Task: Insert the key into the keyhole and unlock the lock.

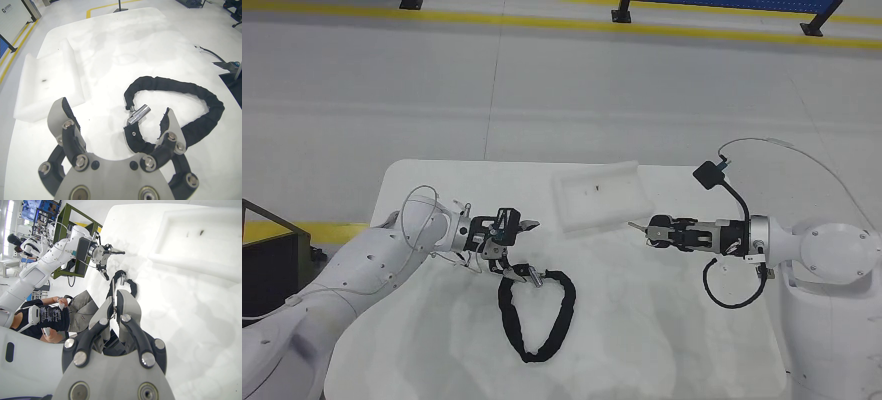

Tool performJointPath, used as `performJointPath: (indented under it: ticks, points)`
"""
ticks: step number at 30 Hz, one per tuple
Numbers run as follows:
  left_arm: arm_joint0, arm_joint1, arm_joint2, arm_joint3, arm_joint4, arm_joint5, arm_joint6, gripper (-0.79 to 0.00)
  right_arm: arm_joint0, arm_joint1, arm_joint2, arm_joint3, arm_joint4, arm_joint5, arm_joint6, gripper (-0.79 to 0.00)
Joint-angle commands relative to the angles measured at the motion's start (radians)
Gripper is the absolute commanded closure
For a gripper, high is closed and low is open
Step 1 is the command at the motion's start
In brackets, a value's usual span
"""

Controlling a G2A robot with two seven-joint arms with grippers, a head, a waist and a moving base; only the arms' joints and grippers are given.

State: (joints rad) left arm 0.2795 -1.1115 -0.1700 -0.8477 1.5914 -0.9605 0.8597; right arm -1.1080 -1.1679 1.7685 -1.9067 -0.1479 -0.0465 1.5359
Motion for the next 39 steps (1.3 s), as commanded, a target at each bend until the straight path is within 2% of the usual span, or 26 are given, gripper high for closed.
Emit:
performJointPath:
  ticks: [1, 10, 12, 21, 24, 27, 33, 39]
  points:
    - [0.000, 0.000, 0.000, 0.000, 0.000, 0.000, 0.000, -0.785, 0.000, 0.000, 0.000, 0.000, 0.000, 0.000, 0.000, 0.000]
    - [0.016, -0.001, -0.002, -0.012, -0.006, -0.014, -0.028, -0.785, 0.000, 0.000, 0.000, 0.000, 0.000, 0.000, 0.000, 0.000]
    - [0.014, 0.000, 0.000, -0.027, 0.034, -0.030, -0.032, -0.785, 0.000, 0.000, 0.000, 0.000, 0.000, 0.000, 0.000, 0.000]
    - [0.008, 0.002, 0.000, -0.046, 0.278, 0.003, 0.003, -0.785, 0.000, 0.000, 0.000, 0.000, 0.000, 0.000, 0.000, 0.000]
    - [0.016, -0.006, 0.000, -0.054, 0.403, 0.057, 0.057, -0.785, 0.000, 0.000, 0.000, 0.000, 0.000, 0.000, 0.000, 0.000]
    - [0.031, -0.021, 0.000, -0.009, 0.399, 0.099, 0.098, -0.785, 0.000, 0.000, 0.000, 0.000, 0.000, 0.000, 0.000, 0.000]
    - [0.042, -0.060, 0.000, 0.032, 0.370, 0.104, 0.104, -0.785, 0.000, 0.000, 0.000, 0.000, 0.000, 0.000, 0.000, 0.000]
    - [0.037, -0.090, 0.000, 0.055, 0.423, 0.108, 0.108, -0.785, 0.000, 0.000, 0.000, 0.000, 0.000, 0.000, 0.000, 0.000]
